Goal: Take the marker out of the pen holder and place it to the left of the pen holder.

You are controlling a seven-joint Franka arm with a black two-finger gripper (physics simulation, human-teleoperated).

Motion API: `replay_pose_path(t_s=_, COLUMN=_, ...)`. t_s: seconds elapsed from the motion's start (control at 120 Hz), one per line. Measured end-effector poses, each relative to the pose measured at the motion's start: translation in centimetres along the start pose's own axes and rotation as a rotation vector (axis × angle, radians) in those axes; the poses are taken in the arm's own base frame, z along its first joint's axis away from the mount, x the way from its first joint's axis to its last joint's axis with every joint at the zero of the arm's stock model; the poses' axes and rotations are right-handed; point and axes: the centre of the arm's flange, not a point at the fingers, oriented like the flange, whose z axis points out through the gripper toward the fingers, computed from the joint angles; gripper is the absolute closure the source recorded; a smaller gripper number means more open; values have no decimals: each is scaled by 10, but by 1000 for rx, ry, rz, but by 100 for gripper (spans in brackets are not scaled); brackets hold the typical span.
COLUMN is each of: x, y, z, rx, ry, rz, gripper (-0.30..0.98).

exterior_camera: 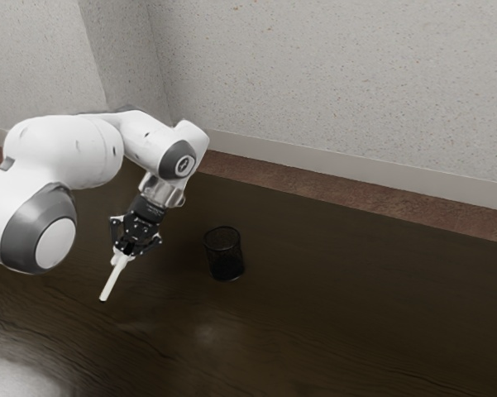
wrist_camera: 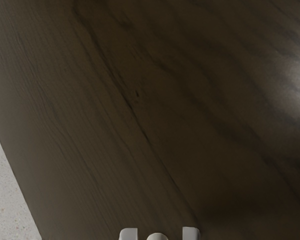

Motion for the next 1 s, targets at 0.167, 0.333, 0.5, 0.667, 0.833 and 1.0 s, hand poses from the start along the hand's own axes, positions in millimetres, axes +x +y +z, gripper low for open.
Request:
replay_pose_path(t_s=0.167, x=3, y=5, z=5, rx=-6, ry=-4, rz=-17, gripper=75)
replay_pose_path(t_s=0.333, x=2, y=7, z=3, rx=-32, ry=-12, rz=-30, gripper=44)
replay_pose_path(t_s=0.5, x=0, y=7, z=0, rx=-58, ry=-23, rz=-37, gripper=20)
replay_pose_path(t_s=0.667, x=5, y=0, z=-2, rx=-75, ry=-34, rz=-58, gripper=9)
replay_pose_path(t_s=0.833, x=-1, y=-20, z=-23, rx=-134, ry=-20, rz=-63, gripper=4)
replay_pose_path(t_s=1.0, x=-26, y=-92, z=-92, rx=-351, ry=42, rz=-35, gripper=2)
